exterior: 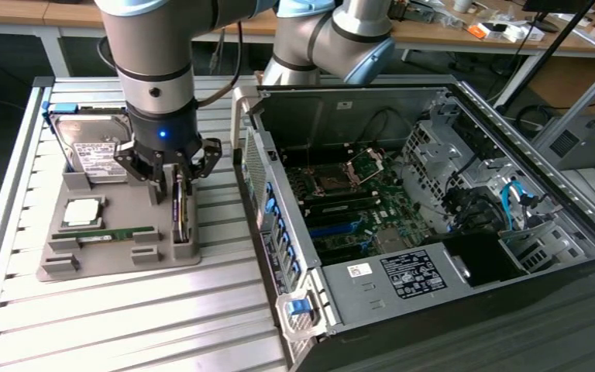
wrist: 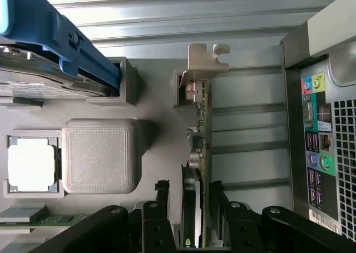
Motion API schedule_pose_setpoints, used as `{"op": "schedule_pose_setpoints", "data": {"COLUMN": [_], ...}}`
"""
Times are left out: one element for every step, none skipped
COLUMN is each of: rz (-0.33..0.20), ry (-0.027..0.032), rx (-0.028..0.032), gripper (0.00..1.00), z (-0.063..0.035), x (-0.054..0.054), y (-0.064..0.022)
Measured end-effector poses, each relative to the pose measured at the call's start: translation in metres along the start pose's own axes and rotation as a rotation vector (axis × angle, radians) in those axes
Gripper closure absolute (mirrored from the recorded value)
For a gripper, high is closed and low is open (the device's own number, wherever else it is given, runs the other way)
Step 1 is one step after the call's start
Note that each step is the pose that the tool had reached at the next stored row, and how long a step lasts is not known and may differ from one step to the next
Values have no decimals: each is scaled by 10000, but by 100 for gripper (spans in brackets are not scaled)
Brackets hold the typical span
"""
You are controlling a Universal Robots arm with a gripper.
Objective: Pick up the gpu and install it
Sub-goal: 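Pick up the gpu and move the gpu toward the slot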
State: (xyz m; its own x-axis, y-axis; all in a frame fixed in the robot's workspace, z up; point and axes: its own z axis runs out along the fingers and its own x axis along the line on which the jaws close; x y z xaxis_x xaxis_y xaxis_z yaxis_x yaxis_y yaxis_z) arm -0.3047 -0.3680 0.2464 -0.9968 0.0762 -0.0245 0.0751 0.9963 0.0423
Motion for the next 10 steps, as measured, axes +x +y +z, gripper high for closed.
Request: {"op": "schedule_pose_setpoints", "data": {"rz": [0, 1, 0, 0, 0, -1, -1, -1, 0, 0], "ry": [0, -3, -4, -3, -3, -2, -1, -1, -2, -2], "rx": [2, 5, 7, 9, 12, 13, 14, 14, 13, 13], "gripper": [58, 58, 58, 58, 58, 58, 58, 58, 58, 58], "z": [2, 7, 9, 11, 13, 13, 13, 13, 13, 13], "x": [0, 0, 0, 0, -1, -1, -1, -1, -1, -1], "y": [1, 5, 8, 11, 14, 14, 14, 14, 14, 14]}}
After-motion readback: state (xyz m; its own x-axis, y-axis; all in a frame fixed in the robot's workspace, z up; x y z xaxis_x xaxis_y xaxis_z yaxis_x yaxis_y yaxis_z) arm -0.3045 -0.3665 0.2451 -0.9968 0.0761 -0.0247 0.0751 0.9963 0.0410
